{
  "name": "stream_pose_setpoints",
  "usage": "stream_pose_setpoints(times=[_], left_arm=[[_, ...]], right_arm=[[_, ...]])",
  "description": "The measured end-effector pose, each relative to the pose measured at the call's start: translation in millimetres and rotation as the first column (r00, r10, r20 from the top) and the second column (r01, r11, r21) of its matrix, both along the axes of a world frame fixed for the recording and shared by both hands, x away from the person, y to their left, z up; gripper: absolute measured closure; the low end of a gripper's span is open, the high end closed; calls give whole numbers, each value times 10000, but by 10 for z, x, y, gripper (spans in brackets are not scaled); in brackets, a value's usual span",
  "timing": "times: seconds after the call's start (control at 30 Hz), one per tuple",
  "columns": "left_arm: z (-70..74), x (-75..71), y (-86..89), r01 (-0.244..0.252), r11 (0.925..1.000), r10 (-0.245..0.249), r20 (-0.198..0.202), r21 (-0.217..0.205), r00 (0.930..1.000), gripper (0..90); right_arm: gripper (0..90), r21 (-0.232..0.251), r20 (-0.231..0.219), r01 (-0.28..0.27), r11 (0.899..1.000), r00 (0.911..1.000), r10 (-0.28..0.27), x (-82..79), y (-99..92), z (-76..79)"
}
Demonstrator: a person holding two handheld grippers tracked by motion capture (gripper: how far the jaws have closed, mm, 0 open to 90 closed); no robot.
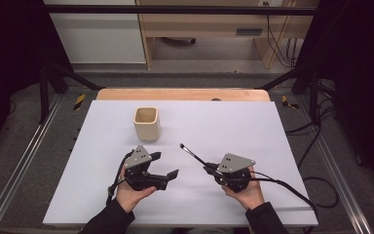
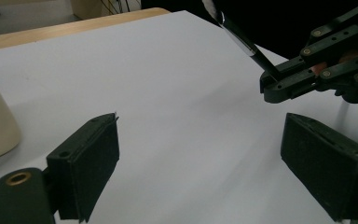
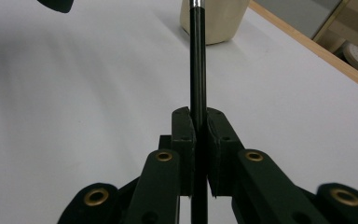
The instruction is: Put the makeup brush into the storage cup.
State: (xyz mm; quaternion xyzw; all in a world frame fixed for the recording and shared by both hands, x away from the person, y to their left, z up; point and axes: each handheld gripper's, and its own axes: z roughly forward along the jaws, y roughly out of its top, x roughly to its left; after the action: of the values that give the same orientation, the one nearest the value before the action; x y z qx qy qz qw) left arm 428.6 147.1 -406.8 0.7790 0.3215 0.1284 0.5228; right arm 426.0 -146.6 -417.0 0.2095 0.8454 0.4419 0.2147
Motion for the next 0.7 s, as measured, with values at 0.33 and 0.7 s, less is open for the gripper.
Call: stream_pose_setpoints(times=[0.33,0.7], left_arm=[[100,-6,-30,90,9992,-83,179,-379,9998,115],[268,28,-180,305,9972,-269,537,-681,9982,120]], right_arm=[[834,378,52,2,9993,10000,-4,3,11,16],[834,1006,156,-70,9949,9999,55,-8,18,85]])
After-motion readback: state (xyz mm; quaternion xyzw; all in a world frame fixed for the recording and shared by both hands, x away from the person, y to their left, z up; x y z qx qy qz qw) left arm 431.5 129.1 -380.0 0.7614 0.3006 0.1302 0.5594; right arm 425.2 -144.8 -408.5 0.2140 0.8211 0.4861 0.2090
